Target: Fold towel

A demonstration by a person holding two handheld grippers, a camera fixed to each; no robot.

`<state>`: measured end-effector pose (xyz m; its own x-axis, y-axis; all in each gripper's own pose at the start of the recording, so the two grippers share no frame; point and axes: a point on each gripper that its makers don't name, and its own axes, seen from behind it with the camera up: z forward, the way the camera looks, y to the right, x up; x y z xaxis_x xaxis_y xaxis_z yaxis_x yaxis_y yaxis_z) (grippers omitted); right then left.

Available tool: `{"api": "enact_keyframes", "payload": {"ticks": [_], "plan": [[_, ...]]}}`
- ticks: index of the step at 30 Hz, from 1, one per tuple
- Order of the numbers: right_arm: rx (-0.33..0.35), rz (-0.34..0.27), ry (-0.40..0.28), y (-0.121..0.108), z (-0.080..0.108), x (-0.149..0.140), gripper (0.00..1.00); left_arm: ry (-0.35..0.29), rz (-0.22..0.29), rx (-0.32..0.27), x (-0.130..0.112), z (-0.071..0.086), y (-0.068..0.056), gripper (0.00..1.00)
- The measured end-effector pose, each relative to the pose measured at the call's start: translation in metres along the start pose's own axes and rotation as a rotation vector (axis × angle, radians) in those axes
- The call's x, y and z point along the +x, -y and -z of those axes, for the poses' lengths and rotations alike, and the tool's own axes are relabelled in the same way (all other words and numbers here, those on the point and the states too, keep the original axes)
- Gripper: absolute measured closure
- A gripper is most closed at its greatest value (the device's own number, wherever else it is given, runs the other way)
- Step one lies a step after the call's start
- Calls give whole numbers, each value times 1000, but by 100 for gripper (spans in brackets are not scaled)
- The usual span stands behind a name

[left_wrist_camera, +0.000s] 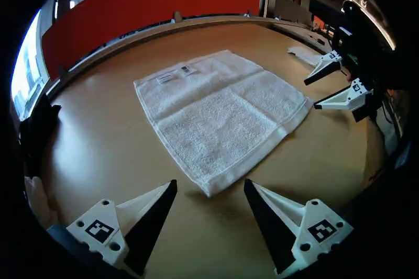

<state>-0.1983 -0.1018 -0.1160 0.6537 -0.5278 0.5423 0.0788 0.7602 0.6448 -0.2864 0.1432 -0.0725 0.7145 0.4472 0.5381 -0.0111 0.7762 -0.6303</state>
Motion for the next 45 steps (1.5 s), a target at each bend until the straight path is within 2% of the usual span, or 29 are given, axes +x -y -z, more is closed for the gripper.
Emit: {"api": "enact_keyframes", "payload": {"ticks": [6,20,30,36,40,45], "plan": [[12,5,10,1,-1,-4,6,20,2,-4,-4,-3,-1,6],[55,-1,26,7,-2,-8,22,36,-15,-14,-3,-8,-5,6],[72,-1,24,8,-4,-9,34,46,-16,-3,-1,-10,-5,20],[76,2,24,8,-5,-7,54,49,-11,0,-1,-10,-7,22],[81,7,22,11,-6,-7,68,51,-8,3,-1,-10,-7,30],[85,5,21,13,-5,-7,77,51,-4,8,-1,-10,-11,51]]}}
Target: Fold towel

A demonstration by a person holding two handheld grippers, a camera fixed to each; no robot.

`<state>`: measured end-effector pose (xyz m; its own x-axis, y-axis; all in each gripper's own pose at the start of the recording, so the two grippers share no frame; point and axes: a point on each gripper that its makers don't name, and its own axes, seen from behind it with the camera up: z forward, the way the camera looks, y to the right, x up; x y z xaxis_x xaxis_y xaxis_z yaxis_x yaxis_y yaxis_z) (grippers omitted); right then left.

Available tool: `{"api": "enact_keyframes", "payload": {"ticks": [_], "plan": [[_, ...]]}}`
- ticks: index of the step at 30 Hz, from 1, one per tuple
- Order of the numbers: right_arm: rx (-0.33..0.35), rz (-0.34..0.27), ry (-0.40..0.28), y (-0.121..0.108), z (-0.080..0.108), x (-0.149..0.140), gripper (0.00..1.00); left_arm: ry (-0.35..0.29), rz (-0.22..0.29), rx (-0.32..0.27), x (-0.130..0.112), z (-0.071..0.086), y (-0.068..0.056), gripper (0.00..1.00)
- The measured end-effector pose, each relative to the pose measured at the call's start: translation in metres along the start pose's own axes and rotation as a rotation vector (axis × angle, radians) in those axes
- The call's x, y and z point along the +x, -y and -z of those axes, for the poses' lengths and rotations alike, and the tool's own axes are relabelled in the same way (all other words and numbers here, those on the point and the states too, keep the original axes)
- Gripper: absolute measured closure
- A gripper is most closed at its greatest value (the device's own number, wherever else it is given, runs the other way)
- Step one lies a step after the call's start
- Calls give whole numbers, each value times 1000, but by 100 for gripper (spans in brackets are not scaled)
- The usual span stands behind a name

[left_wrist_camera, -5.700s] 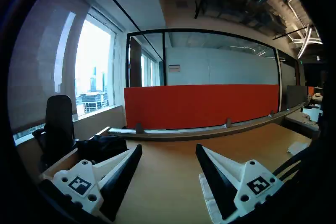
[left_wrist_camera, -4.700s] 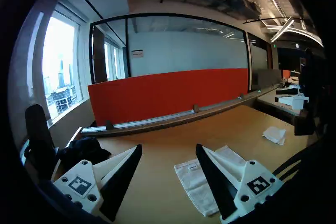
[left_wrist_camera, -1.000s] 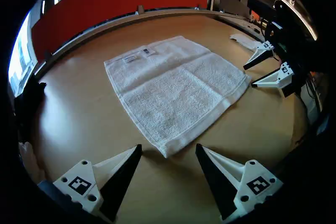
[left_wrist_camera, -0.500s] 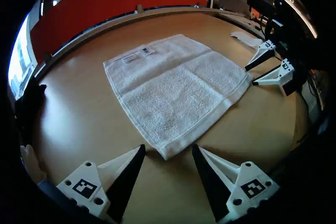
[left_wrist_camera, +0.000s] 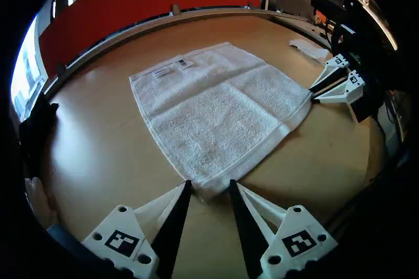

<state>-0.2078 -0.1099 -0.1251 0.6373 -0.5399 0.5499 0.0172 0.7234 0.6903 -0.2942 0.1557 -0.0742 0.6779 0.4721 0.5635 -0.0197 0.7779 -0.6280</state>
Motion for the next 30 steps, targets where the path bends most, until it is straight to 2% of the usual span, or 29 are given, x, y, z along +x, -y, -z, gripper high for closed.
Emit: {"api": "enact_keyframes", "payload": {"ticks": [7,14,23,30], "plan": [[2,-24,2,-2,0,-1,82,5,15,15,1,0,-1,80],[11,-32,-11,1,2,1,84,11,38,21,1,0,1,83],[5,-44,-34,1,10,13,84,21,38,14,4,3,-1,83],[-5,-45,-59,1,25,31,84,3,54,26,17,18,0,83]]}}
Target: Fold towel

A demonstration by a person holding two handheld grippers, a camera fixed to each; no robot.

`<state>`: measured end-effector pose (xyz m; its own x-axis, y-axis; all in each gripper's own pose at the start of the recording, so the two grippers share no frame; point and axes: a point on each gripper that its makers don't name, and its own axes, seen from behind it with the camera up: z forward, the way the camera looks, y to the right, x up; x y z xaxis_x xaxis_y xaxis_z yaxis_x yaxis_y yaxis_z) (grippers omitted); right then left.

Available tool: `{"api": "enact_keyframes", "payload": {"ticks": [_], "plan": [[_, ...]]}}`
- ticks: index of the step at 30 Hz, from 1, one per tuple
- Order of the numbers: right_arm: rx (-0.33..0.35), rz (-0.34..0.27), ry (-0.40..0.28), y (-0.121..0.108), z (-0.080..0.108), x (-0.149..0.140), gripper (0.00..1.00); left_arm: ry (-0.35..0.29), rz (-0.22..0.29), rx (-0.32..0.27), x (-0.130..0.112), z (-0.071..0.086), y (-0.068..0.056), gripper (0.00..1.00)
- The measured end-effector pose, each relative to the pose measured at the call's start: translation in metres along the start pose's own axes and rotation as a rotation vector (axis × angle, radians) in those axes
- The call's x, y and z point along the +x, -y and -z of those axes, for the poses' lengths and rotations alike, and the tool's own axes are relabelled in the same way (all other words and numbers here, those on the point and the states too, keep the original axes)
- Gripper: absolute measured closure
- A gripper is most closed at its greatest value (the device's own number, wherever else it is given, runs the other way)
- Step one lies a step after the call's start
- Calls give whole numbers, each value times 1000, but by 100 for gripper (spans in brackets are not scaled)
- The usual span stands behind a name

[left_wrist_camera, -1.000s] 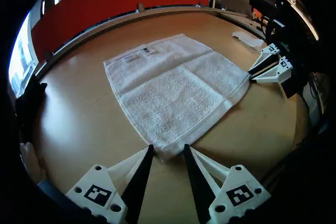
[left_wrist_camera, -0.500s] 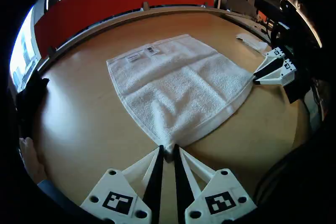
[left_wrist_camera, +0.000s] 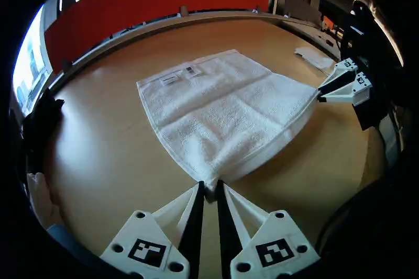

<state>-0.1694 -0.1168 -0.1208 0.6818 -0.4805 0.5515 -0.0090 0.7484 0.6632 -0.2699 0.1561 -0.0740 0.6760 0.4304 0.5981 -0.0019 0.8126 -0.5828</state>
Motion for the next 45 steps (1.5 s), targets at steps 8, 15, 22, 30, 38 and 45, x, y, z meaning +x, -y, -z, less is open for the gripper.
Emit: {"api": "enact_keyframes", "payload": {"ticks": [8,15,22,30,38,45], "plan": [[-22,2,-47,-1,18,29,84,-24,6,10,19,18,1,83],[-31,14,-78,-1,34,50,84,-42,17,13,36,33,2,83],[-37,13,-103,-4,49,69,84,-55,26,17,50,47,3,83],[-45,22,-106,-5,62,78,84,-55,26,16,61,65,-2,83],[-48,21,-120,-6,76,88,84,-53,39,12,65,80,-9,83],[-44,23,-120,-6,85,90,84,-49,48,9,66,87,-15,83]]}}
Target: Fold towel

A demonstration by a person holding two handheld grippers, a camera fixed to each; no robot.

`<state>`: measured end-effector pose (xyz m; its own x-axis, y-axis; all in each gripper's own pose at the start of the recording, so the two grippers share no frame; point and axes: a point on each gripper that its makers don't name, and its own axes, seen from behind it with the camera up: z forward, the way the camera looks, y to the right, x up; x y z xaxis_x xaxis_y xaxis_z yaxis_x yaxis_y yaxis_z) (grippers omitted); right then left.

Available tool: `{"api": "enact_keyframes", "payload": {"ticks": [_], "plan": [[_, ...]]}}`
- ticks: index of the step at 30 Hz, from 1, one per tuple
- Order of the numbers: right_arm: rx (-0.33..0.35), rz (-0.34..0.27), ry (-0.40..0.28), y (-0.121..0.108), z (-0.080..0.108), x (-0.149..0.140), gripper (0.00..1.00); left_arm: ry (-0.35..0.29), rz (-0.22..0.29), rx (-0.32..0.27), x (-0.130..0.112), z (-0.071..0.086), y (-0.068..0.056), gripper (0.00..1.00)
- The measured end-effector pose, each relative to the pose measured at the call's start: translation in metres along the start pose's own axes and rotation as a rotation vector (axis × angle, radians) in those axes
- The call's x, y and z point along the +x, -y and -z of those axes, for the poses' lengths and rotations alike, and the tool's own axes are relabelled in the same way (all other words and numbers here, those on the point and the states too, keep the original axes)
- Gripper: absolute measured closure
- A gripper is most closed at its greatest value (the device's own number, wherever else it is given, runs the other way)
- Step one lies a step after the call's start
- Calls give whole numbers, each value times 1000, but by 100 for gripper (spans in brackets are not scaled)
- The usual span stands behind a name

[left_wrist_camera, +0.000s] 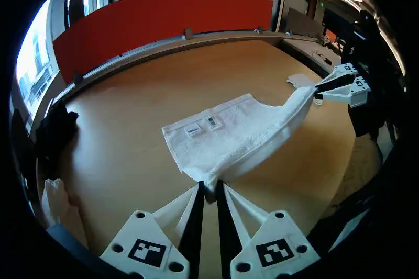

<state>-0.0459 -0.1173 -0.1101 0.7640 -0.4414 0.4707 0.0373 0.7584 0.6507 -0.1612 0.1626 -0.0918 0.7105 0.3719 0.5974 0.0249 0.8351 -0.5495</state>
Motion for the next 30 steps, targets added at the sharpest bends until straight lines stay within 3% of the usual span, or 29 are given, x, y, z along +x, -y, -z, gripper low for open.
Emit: {"api": "enact_keyframes", "payload": {"ticks": [20,30], "plan": [[20,17,-6,1,15,11,84,13,12,-9,6,21,-7,83],[22,14,0,1,15,9,84,22,29,-13,2,22,-12,83]]}}
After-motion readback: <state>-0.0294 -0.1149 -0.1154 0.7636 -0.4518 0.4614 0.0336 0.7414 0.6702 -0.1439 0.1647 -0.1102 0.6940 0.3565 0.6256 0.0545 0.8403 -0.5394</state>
